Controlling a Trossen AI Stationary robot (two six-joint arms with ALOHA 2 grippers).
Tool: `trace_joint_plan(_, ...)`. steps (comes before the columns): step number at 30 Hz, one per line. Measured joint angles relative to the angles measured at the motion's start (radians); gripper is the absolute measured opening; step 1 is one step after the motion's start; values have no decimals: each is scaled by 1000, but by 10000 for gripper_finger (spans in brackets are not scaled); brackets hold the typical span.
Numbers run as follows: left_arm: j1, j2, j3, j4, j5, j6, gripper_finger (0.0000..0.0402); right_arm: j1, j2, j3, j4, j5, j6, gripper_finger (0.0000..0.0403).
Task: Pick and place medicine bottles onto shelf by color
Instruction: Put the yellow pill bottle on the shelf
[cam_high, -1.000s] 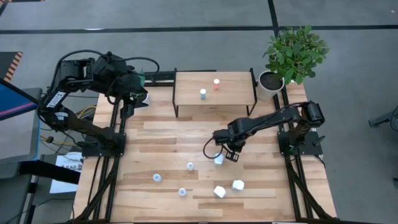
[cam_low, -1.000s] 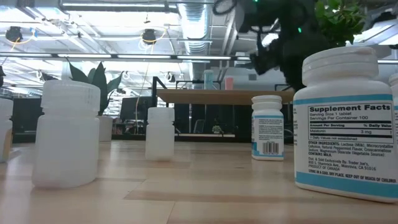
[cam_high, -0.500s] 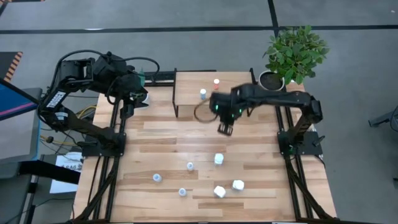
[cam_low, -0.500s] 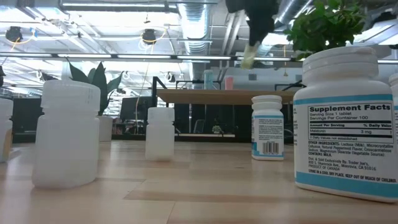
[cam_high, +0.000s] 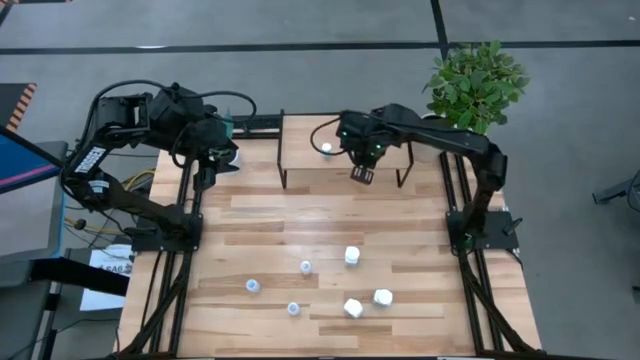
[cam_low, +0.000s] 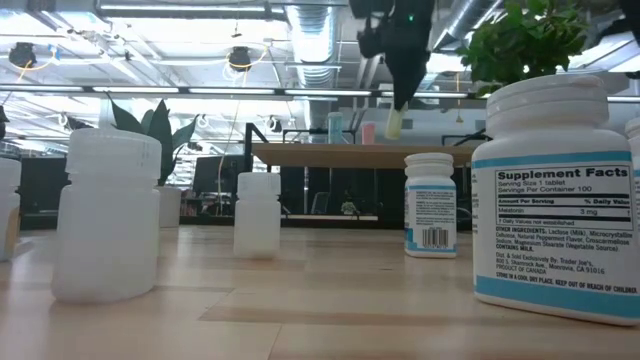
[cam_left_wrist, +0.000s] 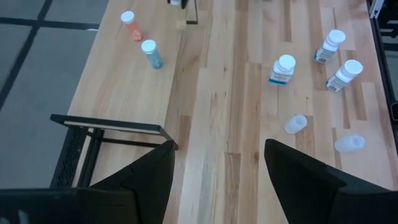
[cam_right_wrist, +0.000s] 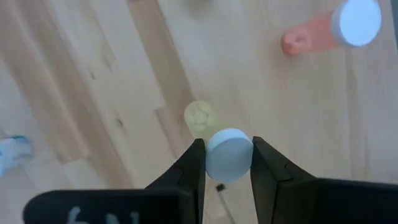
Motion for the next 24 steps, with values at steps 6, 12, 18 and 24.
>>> trace_joint_plan(6, 0, 0, 0, 0, 2, 1, 235, -12, 18, 34, -12, 87, -28, 93)
trace_joint_plan(12, 0, 0, 0, 0, 2, 5, 235, -19, 18, 63, 14, 87, -93, 93)
trace_joint_plan(18, 0, 0, 0, 0, 1, 5, 235, -23, 18, 63, 22, 86, -167, 114)
trace_joint_plan(24, 0, 0, 0, 0, -1, 5, 235, -23, 18, 63, 23, 83, -201, 132)
